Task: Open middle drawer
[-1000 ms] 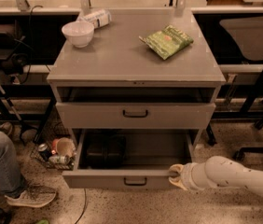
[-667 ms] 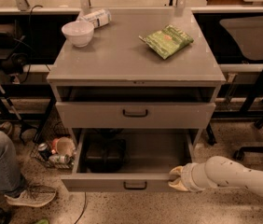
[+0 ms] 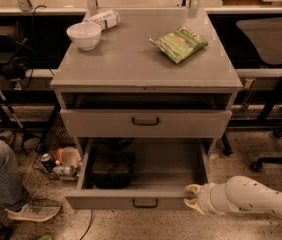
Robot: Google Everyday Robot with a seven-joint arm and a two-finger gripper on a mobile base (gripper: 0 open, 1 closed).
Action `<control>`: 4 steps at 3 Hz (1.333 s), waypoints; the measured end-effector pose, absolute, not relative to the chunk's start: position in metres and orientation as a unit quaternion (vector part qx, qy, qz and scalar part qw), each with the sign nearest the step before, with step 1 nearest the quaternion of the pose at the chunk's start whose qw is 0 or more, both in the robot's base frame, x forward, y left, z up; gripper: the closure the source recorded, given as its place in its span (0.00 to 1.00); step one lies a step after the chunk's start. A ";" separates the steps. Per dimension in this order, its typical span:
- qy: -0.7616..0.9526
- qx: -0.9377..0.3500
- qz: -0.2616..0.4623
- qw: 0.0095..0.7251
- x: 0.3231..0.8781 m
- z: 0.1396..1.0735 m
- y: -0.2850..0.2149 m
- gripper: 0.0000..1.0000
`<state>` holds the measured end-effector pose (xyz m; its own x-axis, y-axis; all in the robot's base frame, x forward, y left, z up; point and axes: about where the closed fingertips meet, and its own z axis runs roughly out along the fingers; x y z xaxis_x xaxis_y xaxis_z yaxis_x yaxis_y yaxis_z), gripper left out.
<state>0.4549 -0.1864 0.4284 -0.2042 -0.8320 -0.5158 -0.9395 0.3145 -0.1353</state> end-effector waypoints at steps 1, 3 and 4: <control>0.770 -0.575 0.105 0.257 0.454 0.430 -0.187 1.00; 0.769 -0.576 0.107 0.256 0.454 0.432 -0.185 0.82; 0.769 -0.576 0.107 0.256 0.453 0.431 -0.185 0.59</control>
Offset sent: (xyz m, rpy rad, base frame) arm -0.1592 -0.0292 -0.0019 0.0527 0.2691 -0.1699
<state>0.4533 -0.1847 0.4312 -0.2055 -0.8310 -0.5169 -0.9408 0.3133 -0.1296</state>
